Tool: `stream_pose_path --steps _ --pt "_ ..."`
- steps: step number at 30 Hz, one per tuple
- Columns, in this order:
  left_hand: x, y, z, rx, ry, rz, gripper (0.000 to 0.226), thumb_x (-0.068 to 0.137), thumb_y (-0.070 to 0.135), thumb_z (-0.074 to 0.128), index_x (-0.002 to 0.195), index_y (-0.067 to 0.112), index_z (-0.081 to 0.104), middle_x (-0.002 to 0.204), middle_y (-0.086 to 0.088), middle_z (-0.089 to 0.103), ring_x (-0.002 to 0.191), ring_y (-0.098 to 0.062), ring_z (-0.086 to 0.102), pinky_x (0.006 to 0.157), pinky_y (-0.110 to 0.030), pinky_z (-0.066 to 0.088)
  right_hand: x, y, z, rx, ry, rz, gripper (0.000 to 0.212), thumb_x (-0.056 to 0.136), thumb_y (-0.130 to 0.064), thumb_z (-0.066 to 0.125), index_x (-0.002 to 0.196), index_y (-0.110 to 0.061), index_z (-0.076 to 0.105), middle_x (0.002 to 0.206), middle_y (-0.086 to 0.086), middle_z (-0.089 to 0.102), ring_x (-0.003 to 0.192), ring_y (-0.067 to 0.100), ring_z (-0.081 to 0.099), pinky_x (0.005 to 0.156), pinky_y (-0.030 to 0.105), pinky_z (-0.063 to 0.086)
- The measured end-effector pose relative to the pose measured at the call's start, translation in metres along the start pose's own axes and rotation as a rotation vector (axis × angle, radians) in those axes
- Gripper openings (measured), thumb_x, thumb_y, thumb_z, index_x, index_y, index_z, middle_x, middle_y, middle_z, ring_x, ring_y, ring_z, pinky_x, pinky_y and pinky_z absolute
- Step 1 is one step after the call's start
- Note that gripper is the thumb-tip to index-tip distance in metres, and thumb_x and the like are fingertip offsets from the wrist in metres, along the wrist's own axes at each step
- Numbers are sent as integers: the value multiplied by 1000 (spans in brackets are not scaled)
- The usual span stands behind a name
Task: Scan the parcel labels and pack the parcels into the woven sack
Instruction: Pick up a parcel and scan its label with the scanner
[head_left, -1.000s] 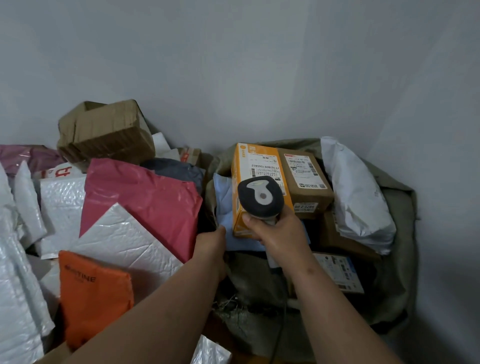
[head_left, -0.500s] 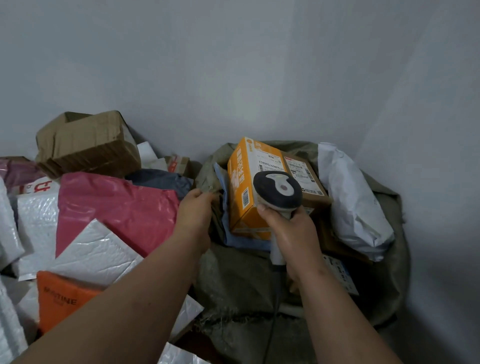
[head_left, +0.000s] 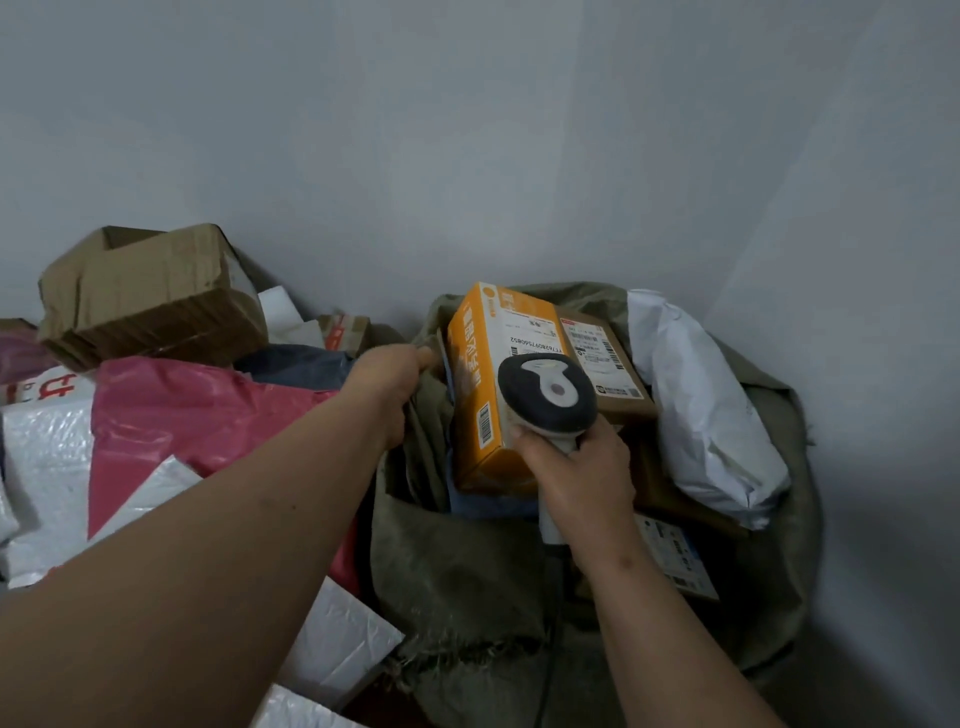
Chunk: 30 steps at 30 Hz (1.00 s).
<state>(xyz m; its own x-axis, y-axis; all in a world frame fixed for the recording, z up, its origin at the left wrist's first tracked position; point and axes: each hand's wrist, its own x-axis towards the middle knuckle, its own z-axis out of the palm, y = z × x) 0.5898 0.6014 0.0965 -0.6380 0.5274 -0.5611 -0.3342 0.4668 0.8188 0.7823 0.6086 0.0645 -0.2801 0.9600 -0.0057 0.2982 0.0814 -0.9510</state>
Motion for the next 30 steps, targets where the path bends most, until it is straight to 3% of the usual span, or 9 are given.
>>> stream_pose_path --steps 3,5,9,14,19,22,24,27,30 --pt "-3 17 2 -36 -13 328 17 100 19 54 90 18 68 97 -14 71 95 -33 68 79 -40 60 2 5 2 116 34 -59 29 75 -40 79 90 -52 58 104 -29 62 110 -1 58 103 49 49" --pt "-9 26 4 -110 -47 493 18 98 18 57 87 18 72 100 -17 73 98 -37 70 88 -51 58 3 10 5 135 65 -102 32 80 -24 79 89 -48 60 105 -16 67 107 6 62 99 48 51" --pt "-9 31 -1 11 -140 666 11 76 26 68 77 28 78 90 -7 77 94 -31 71 88 -45 58 9 10 22 126 72 -76 17 70 -47 71 83 -47 60 107 -6 68 114 22 59 101 51 47" --pt "23 39 -18 -36 -100 180 55 85 59 64 115 13 69 110 -14 73 100 -32 70 94 -50 55 21 18 40 -64 -39 70 60 66 -60 70 118 -31 68 129 -11 41 134 26 35 106 34 34" --pt "30 48 -18 252 -214 -15 39 82 39 77 106 9 72 101 -20 74 92 -34 72 90 -56 56 27 13 55 -182 -155 26 77 66 -69 65 138 -40 57 153 -17 15 138 16 12 109 31 21" --pt "39 62 -13 160 -44 311 6 89 13 69 92 14 74 105 -20 73 94 -34 70 91 -53 56 28 13 61 -199 -193 17 65 77 -55 73 137 -39 56 156 -13 12 139 14 11 108 27 15" --pt "40 75 -16 22 85 562 19 89 9 64 85 23 76 97 -11 75 96 -34 71 91 -49 58 30 15 62 -204 -197 18 66 78 -51 74 139 -39 54 158 -11 13 143 15 10 107 26 12" --pt "38 83 -23 -132 128 811 26 88 16 61 101 32 76 107 2 75 106 -18 69 97 -39 55 35 12 68 -112 -204 12 66 75 -50 73 138 -46 54 156 -9 32 144 18 25 112 28 21" --pt "46 72 -22 208 88 892 46 88 19 60 133 29 59 131 -4 63 121 -19 60 106 -42 49 40 9 76 106 -281 156 39 71 -44 77 107 -47 64 125 -15 64 121 12 57 98 30 49"
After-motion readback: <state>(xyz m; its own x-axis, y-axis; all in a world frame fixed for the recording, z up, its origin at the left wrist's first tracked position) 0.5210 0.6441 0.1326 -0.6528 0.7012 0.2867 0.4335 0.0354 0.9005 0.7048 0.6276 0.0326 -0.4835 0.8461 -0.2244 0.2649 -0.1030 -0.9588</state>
